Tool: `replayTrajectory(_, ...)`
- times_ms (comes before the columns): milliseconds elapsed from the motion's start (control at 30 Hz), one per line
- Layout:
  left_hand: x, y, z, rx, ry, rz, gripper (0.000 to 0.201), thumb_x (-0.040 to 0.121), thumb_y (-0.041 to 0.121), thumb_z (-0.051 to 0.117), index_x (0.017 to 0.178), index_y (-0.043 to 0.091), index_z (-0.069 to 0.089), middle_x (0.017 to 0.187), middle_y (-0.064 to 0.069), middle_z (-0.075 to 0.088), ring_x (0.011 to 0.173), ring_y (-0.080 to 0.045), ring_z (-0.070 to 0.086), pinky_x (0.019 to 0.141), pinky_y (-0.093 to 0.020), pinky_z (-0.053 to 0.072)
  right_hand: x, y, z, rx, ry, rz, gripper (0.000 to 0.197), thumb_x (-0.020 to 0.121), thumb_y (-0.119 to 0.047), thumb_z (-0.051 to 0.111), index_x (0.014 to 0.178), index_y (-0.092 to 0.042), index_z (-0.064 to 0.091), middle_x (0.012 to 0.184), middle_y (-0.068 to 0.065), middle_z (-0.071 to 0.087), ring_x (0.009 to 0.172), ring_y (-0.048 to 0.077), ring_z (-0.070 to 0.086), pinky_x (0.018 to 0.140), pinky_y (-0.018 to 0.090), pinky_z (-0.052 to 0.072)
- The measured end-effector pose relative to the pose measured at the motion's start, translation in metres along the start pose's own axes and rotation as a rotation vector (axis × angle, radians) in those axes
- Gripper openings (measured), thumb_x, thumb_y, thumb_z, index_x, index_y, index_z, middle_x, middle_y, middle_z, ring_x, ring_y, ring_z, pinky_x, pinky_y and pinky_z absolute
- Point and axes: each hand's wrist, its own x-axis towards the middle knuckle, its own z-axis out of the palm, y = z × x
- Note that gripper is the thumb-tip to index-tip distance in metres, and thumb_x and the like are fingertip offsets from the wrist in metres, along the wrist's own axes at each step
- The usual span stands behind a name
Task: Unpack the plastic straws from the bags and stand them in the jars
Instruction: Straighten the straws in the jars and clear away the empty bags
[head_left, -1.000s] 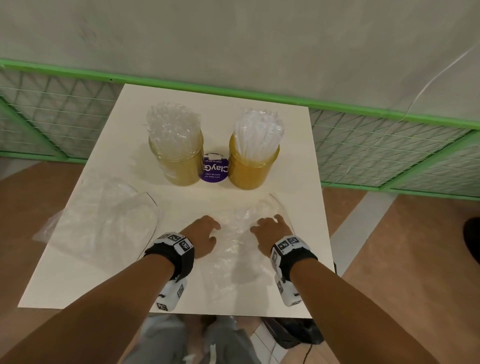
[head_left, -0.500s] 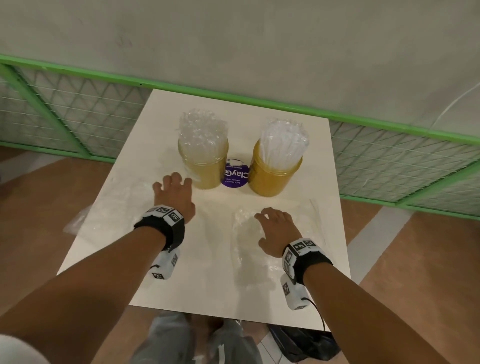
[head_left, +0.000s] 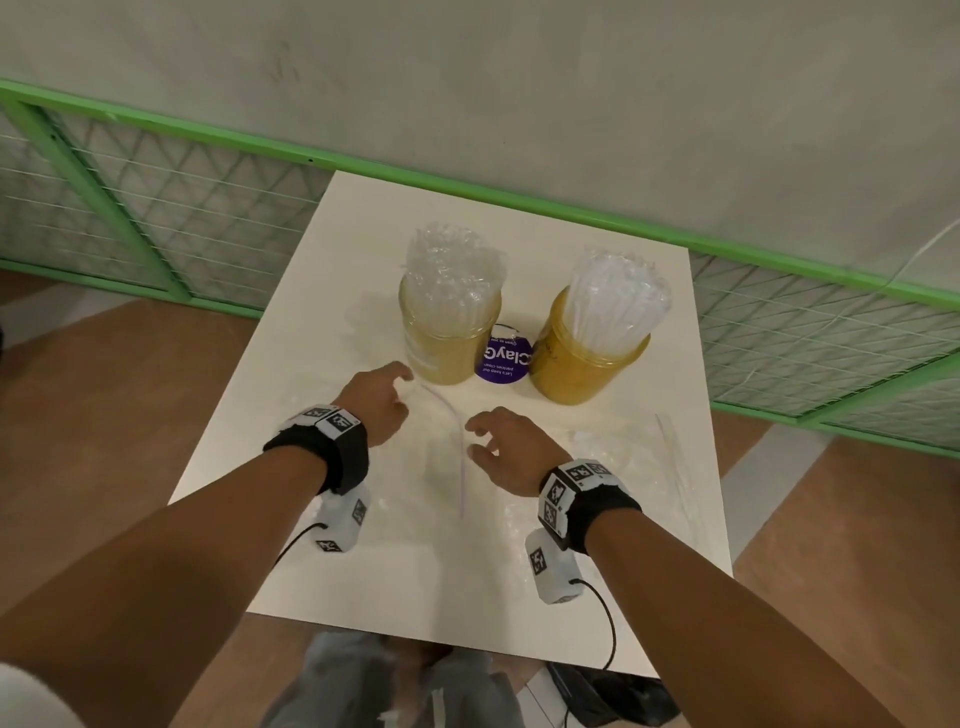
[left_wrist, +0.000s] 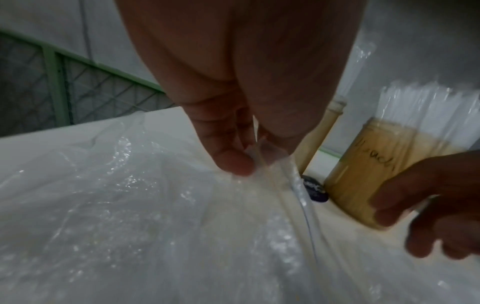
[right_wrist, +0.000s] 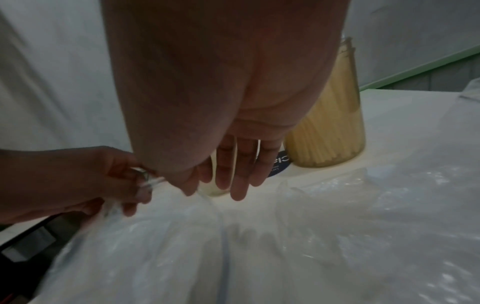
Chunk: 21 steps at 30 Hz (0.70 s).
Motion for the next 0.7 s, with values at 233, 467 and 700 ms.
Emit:
replayTrajectory(233,0.000,0.019,-0.017,-0.303,-0.071,-0.105,0.048,0.096,0.011,0.032,0.134,0.036,0.048,0.106,-0.016,0.056,0.064,-0.032,0.071,0.055,-0.034,0.060,0.000,-0.004,-0.009,-0.017,0.059,0.123,0.028,0.099,-0.038,0.053,0.123,-0.031,0.067,0.134,0.003,0.047,0.130,0.023,0.043,0.110,0.039,0.038)
replayTrajectory(467,0.008,-0.001,-0.027,-0.674,-0.076,-0.289,0.018,0.098,0.015,0.049,0.110,0.003,0.049,0.081,-0.023,0.061,0.068,-0.043,0.070,0.074,-0.059,0.059,-0.012,0.014,-0.009,-0.025,-0.053,0.285,0.014,0.090,-0.035,0.066,0.102,-0.032,0.071,0.137,-0.001,0.047,0.131,0.022,0.047,0.109,0.037,0.041)
replayTrajectory(700,-0.007,0.022,-0.023,-0.519,-0.252,-0.078,0.017,0.096,0.016,0.048,0.105,0.010,0.062,0.090,-0.016,0.070,0.083,-0.030,0.071,0.070,-0.036,0.056,-0.010,0.001,-0.006,0.087,0.219,0.225,0.039,0.099,-0.035,0.060,0.135,-0.022,0.053,0.141,0.003,0.049,0.128,0.022,0.052,0.107,0.036,0.043)
